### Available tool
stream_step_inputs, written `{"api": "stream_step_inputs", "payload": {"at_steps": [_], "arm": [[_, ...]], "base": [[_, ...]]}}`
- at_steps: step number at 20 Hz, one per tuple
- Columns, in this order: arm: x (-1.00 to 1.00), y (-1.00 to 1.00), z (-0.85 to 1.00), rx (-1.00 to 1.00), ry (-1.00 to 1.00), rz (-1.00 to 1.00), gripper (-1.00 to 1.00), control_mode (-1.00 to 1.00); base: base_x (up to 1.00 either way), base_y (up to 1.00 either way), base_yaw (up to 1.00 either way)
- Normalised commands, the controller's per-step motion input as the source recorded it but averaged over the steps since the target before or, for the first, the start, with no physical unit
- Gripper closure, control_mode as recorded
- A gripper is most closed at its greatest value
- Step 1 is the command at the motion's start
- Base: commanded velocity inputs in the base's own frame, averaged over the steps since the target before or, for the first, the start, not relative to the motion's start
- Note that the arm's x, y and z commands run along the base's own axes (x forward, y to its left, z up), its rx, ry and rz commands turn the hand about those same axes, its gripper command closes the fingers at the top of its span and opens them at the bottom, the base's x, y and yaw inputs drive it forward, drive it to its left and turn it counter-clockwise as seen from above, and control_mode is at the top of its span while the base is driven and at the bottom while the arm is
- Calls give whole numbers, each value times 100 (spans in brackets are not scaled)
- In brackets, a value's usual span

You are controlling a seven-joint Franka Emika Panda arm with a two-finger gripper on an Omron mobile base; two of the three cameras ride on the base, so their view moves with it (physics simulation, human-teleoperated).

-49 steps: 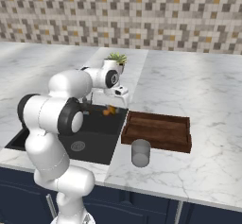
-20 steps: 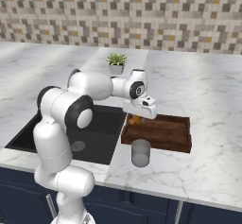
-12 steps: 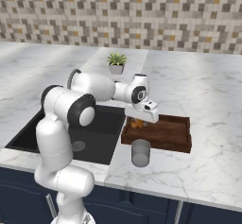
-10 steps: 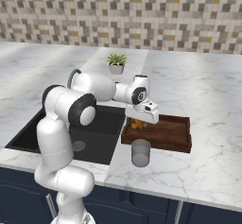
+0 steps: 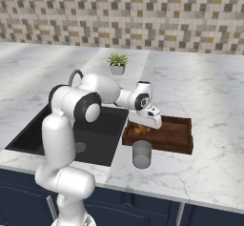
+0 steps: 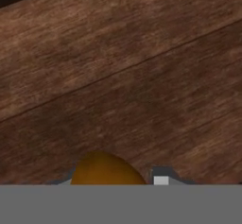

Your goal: Pick up all produce items and place them in the sink. Turn on the sink faucet to wash them. Then turn the sink off and put them in the tray.

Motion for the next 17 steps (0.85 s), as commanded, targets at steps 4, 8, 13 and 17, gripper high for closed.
{"api": "stream_step_inputs", "payload": {"at_steps": [4, 8, 13, 17], "arm": [[15, 0, -22, 0, 1, 0, -100, -100], [7, -1, -8, 0, 1, 0, -100, -100], [-4, -2, 5, 0, 0, 0, -100, -100], [-35, 0, 36, 0, -5, 0, -100, -100]], "base": [[0, 0, 0], [0, 0, 0], [0, 0, 0], [0, 0, 0]]}}
